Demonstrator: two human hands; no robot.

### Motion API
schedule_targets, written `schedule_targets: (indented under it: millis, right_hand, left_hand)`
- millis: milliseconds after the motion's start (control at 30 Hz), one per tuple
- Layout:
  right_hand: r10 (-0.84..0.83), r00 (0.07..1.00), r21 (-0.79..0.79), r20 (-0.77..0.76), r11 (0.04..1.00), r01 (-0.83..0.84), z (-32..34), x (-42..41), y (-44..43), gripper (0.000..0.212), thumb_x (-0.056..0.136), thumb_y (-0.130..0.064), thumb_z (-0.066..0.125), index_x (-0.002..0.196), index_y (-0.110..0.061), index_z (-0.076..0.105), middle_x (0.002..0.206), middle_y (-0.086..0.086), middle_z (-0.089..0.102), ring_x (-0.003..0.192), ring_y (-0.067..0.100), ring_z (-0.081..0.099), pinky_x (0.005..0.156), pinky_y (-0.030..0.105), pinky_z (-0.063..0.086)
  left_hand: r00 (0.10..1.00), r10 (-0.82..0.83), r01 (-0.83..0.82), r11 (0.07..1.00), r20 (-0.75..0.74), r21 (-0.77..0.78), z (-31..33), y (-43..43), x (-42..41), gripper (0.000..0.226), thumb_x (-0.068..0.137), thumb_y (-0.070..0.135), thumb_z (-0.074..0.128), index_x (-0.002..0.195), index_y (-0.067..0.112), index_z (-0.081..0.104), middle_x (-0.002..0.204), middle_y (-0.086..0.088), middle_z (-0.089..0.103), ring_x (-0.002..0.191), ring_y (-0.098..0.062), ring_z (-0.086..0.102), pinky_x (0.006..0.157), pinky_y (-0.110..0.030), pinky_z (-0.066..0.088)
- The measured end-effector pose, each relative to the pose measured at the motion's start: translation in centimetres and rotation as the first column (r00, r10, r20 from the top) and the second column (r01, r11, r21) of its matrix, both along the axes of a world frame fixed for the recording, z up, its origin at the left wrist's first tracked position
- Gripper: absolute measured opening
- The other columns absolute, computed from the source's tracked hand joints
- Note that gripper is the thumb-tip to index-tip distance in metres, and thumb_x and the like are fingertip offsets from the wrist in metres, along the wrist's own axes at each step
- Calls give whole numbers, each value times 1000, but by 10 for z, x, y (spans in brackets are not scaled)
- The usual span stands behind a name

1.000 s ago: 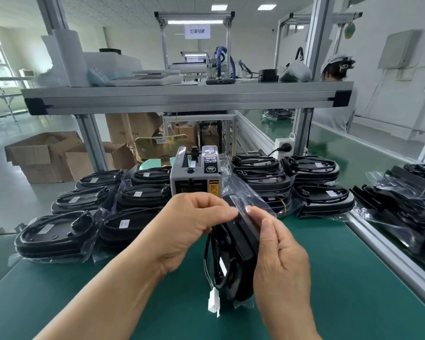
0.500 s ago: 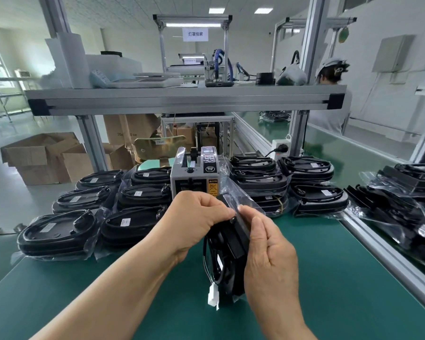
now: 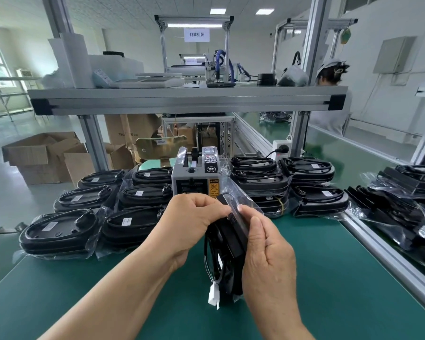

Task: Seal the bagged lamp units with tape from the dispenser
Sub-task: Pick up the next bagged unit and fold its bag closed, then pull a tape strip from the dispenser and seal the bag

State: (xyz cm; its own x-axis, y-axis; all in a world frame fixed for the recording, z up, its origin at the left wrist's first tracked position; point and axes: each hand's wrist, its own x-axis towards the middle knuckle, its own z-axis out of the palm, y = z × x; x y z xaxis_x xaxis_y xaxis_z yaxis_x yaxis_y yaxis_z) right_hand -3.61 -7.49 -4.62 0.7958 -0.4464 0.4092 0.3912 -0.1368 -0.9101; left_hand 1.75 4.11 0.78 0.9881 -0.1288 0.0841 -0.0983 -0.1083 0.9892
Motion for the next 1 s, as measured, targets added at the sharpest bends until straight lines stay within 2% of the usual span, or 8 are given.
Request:
schedule_targets:
  millis: [133,267,400,500,633,767,833,1000]
  right_hand:
    - [-1,1000,1,0,1000,1,0,0,0,32,103,-24,43,115,-27,72,99,-27,72,97,-7,67,84,13,51]
    - [-7,1000,-34,7,999,7,2,-1,3,31,103,-23,43,111,-34,71,97,-35,68,97,-9,65,81,9,49]
    - [-5,1000,-73,17,997,7,6,-4,5,33,103,-21,42,103,-45,66,93,-43,65,94,-14,62,76,2,43]
    - [-2,1000,-74,20,997,4,4,-4,5,32,103,-20,43,109,-36,69,95,-44,64,96,-17,61,76,0,41]
    - [20,1000,-38,7,999,-20,1,-2,6,32,103,-25,42,117,-29,70,102,-34,68,101,-9,64,85,10,49]
    - [17,1000,-34,2,999,-17,1,-3,4,32,103,-26,42,117,-30,70,104,-33,68,102,-11,63,85,8,47]
    - [12,1000,-52,-3,999,-13,1,-4,3,32,103,-26,42,118,-30,70,103,-31,70,103,-14,61,85,4,45]
    - [-3,1000,-86,4,996,3,2,-5,0,33,103,-27,41,119,-28,70,104,-34,67,104,-19,58,84,-1,40]
  left_hand:
    - [1000,-15,14,999,23,29,-1,0,0,14,77,16,80,65,12,74,64,-3,70,57,-9,63,56,-15,48]
    - [998,3,-7,998,66,64,-3,-1,-2,16,78,14,79,64,10,72,61,-1,68,56,-8,61,55,-16,48]
    - [993,46,-57,992,105,111,-7,-1,-3,18,79,16,79,64,11,71,58,0,65,54,-12,58,58,-29,51]
    - [989,67,-86,987,132,138,-10,-1,-3,18,79,19,79,64,15,71,56,1,62,54,-13,54,59,-34,50]
    - [986,57,-86,979,159,184,-12,1,-3,14,78,27,79,67,22,71,55,5,58,51,-10,50,56,-32,48]
    - [976,131,-165,967,176,194,-19,0,-2,22,65,44,77,82,34,66,89,8,61,65,-2,55,63,-26,50]
    - [977,166,-183,974,131,133,-24,-3,1,25,72,38,81,90,34,64,96,6,62,73,-1,57,62,-17,46]
    - [991,117,-113,991,59,-64,-29,-7,4,11,82,19,79,90,19,71,79,4,65,57,4,56,53,-11,45]
